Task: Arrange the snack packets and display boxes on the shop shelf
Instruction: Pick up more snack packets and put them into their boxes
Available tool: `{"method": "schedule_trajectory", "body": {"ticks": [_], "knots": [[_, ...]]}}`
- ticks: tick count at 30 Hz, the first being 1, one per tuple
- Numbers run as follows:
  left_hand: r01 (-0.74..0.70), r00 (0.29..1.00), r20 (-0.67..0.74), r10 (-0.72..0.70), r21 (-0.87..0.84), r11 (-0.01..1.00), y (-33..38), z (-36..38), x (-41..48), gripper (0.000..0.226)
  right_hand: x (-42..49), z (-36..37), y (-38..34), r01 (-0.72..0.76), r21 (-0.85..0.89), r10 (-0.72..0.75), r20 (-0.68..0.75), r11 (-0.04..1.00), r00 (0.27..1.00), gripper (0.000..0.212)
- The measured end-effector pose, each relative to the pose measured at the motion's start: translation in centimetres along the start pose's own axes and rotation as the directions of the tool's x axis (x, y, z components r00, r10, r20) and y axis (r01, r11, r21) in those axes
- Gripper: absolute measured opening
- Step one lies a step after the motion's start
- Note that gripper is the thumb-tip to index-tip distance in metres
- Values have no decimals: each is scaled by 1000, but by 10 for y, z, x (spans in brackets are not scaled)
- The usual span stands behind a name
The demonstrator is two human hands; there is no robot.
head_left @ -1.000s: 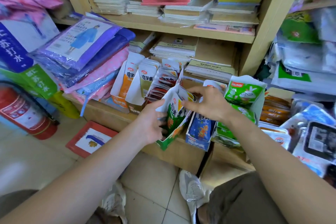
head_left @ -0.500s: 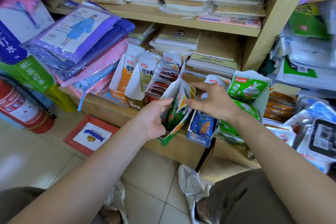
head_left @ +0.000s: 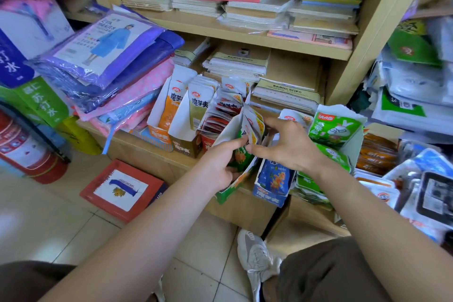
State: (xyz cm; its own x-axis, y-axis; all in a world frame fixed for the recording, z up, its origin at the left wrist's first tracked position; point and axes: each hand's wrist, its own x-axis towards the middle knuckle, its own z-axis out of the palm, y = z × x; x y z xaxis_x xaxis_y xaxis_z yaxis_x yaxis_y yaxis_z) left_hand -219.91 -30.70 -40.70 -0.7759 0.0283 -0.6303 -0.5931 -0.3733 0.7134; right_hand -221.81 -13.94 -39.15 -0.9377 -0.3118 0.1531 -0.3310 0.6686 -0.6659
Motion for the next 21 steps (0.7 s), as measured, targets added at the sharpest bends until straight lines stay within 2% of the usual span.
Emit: {"method": "schedule_trajectory", "body": {"ticks": [6,7,9,11,13,15,17,19,21], "knots": [[61,990,121,-65,34,998,-1,-13,0,45,5,4,12,39,-25,-41,-85,999,996,10],[79,983,164,-82,26,997,-1,-16,-2,45,5,4,12,48,-27,-50,-104,999,993,14],[105,965,239,-106,18,994,2,-24,-7,48,4,3,11,75,-38,-80,-146,996,986,38],[101,958,263,-111,52,994,7,-30,-13,58,4,4,10,82,-48,-89,-172,996,981,51],[37,964,258,-65,111,993,13,-35,-19,63,4,5,11,87,-49,-95,-188,995,978,51],[-106,964,261,49,211,972,16,-41,-22,54,6,7,12,74,-57,-84,-184,996,979,41],[-326,930,293,220,388,862,15,-47,-23,46,7,9,12,62,-59,-71,-169,996,983,28],[-549,835,378,399,588,593,13,-56,-23,44,9,10,11,60,-57,-70,-174,997,982,30],[-670,716,498,489,686,282,10,-63,-19,41,11,11,9,58,-91,-74,-181,994,981,42]]}}
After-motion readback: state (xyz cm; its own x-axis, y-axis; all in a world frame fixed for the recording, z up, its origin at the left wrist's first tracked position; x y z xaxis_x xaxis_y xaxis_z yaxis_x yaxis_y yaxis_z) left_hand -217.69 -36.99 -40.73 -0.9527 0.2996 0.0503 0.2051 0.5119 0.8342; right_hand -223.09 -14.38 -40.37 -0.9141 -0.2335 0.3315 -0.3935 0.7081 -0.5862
